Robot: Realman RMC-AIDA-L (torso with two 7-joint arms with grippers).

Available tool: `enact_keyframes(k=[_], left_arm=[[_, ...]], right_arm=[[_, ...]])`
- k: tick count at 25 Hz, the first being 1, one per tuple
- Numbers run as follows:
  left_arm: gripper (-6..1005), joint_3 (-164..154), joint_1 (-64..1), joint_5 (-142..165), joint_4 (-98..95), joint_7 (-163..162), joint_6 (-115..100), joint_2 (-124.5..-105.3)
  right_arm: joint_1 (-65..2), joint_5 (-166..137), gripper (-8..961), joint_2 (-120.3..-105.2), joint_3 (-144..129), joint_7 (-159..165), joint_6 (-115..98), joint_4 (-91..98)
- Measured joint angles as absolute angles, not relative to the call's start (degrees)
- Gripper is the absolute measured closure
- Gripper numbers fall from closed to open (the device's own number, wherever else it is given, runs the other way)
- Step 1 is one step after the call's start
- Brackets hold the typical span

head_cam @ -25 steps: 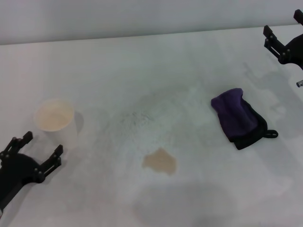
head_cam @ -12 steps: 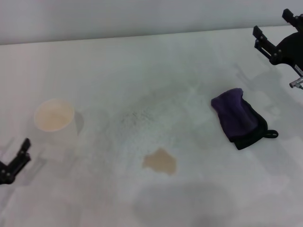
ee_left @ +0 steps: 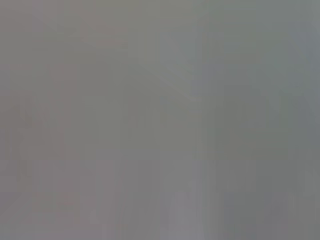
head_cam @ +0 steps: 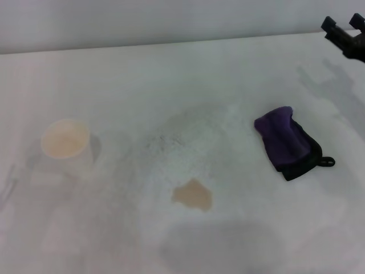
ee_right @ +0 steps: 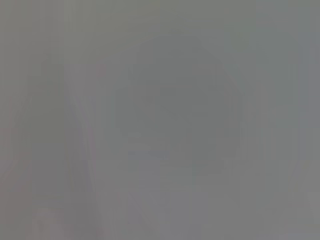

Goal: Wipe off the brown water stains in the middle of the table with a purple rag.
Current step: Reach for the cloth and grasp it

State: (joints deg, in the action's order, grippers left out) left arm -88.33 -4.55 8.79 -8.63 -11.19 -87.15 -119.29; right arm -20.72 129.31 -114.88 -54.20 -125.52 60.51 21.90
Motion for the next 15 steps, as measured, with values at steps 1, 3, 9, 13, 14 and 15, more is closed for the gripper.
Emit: enact_keyframes(k=[1,3,9,13,14,15], left_arm=[[118,-88.3,-4.6,8.8,-8.6,-11.2,-87.1,-119.29],[118,-88.3,-4.9,6.5,-8.6,-10.7,-87.3,-119.15],[118,-88.3,-6.5,2.6,-8.6,-7.0,-87.2,-119.08],[118,-88.3,-7.9,1.7,-8.7,-6.7,-87.3,-118.92],[118,-88.3,-8.1,1.5,-8.7,-6.7,-87.2,-118.83],[118,-88.3,-8.3,1.0,-8.7,-6.7,-87.1,-118.79]], right_arm=[[-20.1,127.2,140,-114.82,-54.3,-121.3,58.4,24.3],[-18.8,120.9,140,-114.77,-54.3,-111.1,54.0,30.3],[-18.6,96.4,140,-113.91,-54.3,-85.0,48.6,43.8],[-20.2,72.9,140,-113.49,-54.4,-61.7,50.1,55.2],[-20.7,67.6,140,-113.69,-54.4,-57.2,50.9,58.3],[-21.4,61.1,140,-114.11,-54.5,-52.8,52.6,61.5]])
